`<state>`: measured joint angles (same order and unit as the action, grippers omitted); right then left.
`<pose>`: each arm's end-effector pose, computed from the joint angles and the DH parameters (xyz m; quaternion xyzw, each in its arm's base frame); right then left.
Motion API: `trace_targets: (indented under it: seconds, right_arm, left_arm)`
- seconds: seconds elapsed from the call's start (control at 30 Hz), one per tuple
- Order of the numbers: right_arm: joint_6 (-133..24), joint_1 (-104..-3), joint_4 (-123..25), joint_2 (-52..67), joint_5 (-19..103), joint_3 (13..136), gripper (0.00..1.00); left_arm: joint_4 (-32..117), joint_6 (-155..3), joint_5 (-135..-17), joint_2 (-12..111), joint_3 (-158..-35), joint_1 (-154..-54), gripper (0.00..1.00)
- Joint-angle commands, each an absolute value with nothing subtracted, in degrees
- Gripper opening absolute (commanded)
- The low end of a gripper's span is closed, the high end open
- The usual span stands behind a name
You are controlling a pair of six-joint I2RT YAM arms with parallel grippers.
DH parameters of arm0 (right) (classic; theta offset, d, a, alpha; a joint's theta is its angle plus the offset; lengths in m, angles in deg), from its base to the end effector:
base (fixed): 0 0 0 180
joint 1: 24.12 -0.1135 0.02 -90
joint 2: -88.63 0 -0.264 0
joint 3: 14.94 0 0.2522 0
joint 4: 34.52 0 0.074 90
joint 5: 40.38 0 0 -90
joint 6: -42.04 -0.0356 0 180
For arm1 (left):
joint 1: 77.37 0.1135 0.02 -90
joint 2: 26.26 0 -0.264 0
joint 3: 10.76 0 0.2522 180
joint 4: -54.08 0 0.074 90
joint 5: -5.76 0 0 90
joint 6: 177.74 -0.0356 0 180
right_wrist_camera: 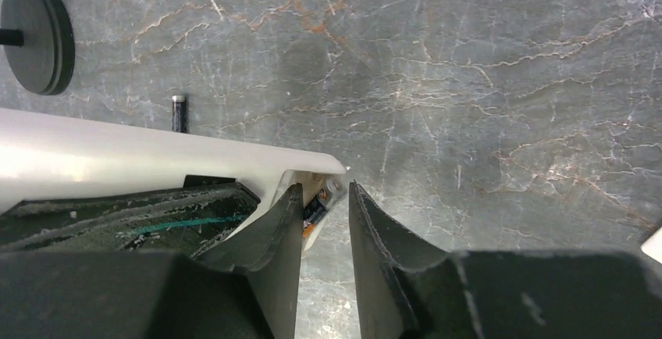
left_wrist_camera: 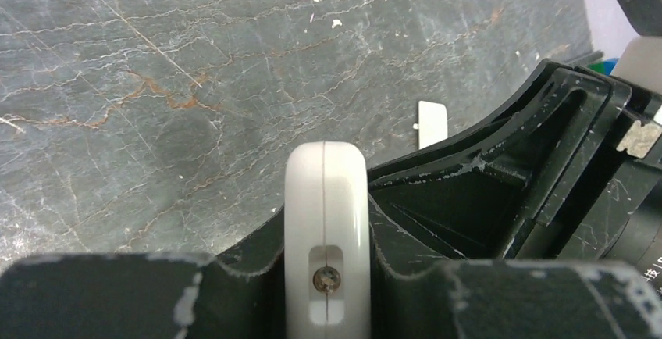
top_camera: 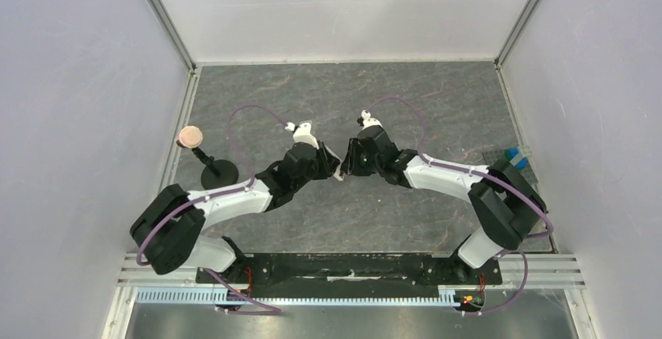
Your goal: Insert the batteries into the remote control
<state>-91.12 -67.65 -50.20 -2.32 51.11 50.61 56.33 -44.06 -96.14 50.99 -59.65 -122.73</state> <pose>0.2434 0.2299 0.1973 0.0024 0.9102 0.2756 0.3092 0.2029 -0.1951 0.2033 -0.0425 0.8447 -0.3063 0.4369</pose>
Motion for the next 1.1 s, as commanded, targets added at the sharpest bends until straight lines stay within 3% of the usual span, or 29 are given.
trace_targets:
  seconds: [0.0, 0.5, 0.83, 1.07]
  right_arm:
    - [-93.2, -65.8, -45.9, -4.7, 49.8, 48.0, 0.28]
    - [-103.1, -60.3, -31.9, 0.6, 41.1, 37.7, 0.06]
    - [-105.0, -57.3, -32.5, 15.3, 41.7, 36.1, 0.01]
    - [-105.8, -57.4, -31.8, 22.2, 42.9, 37.9, 0.01]
  left_arm:
    - [62.3, -49.7, -97.8, 53.2, -64.7, -123.8, 0.02]
    - [60.7, -48.3, -100.0, 54.5, -65.1, -124.7, 0.02]
    - [58.1, -39.9, -99.5, 47.8, -65.6, -123.9, 0.02]
    - [63.1, -25.1, -92.4, 43.2, -63.1, -119.5, 0.02]
